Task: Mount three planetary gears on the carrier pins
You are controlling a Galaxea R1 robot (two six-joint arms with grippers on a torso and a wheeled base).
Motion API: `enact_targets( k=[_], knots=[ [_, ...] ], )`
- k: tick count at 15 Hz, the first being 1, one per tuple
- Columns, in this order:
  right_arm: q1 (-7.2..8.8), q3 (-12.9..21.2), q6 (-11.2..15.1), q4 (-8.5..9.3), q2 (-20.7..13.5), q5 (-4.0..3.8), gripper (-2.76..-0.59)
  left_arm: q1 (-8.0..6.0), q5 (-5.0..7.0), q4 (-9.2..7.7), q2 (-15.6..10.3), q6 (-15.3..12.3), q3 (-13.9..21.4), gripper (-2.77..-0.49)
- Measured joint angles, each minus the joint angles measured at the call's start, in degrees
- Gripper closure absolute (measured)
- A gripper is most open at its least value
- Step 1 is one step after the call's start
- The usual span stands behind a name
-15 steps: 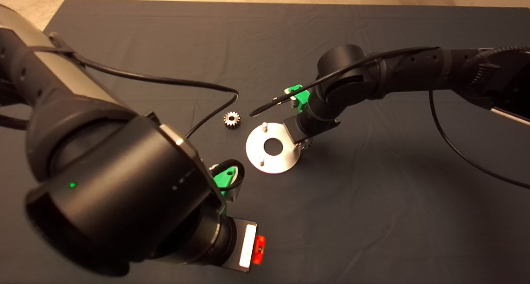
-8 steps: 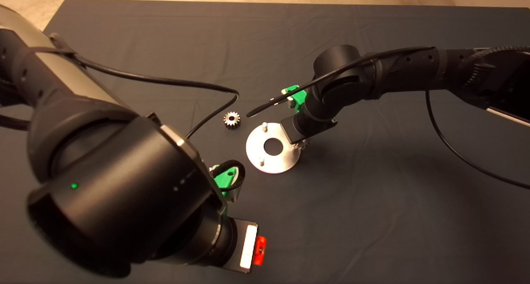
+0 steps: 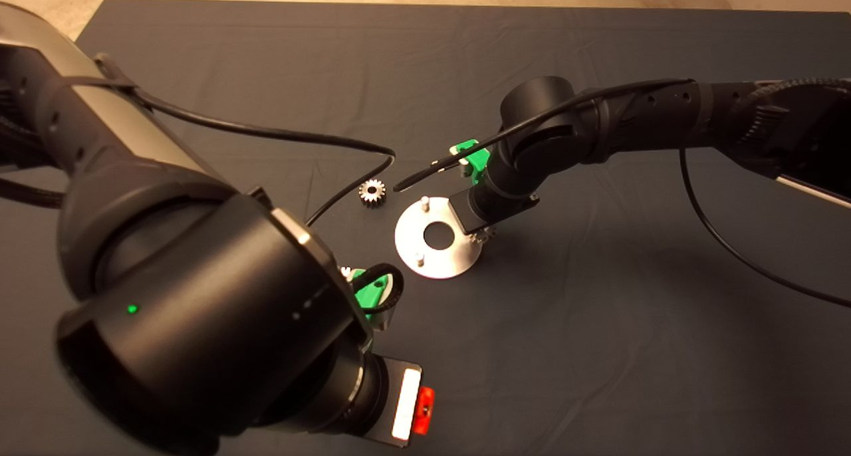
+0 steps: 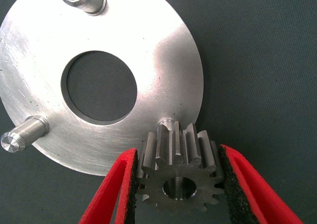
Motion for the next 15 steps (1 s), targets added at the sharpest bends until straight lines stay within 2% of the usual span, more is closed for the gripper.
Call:
enact_targets(
  k=[15],
  knots=[
    [-0.13,0.0,0.0,-0.02,0.1,-0.16,-1.02,0.00,0.00,0.00,0.0,0.0,0.0,-2.62]
  ],
)
